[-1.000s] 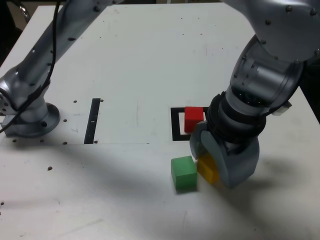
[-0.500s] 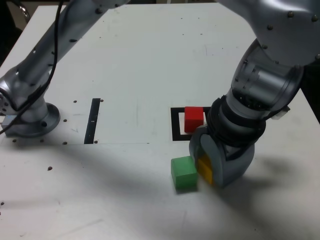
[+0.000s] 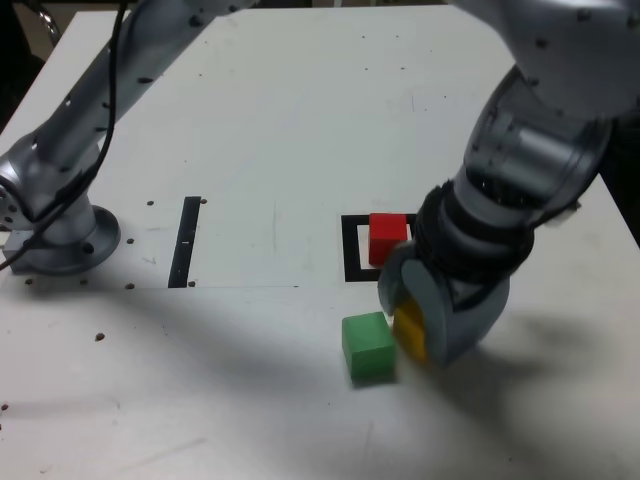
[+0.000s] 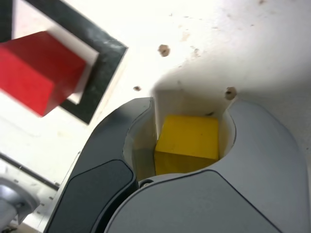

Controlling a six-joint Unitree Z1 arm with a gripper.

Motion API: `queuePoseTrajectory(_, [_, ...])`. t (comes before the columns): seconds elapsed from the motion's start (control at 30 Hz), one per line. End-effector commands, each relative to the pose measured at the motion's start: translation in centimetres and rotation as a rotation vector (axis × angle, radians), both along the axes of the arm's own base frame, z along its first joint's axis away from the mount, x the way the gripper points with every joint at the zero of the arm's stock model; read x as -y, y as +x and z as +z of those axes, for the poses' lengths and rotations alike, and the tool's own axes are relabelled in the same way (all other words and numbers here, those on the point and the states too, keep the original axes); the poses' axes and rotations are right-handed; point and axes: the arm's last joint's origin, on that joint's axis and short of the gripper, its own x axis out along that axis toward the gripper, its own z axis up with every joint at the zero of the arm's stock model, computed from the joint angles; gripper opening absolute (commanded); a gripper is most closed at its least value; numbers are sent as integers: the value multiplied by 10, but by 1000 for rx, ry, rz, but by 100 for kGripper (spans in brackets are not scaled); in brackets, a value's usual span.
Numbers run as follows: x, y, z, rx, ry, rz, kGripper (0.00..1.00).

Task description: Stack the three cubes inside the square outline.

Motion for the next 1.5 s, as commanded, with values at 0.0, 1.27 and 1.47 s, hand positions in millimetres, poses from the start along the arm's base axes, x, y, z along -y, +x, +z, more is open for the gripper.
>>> queuePoseTrajectory(0.0, [-5,-3,23,43,6,24,21])
queuePoseTrajectory(1.27, [-138,-17,49,25,80,871,21])
queuePoseTrajectory(1.47, [-140,-14,40,4,80,875,21])
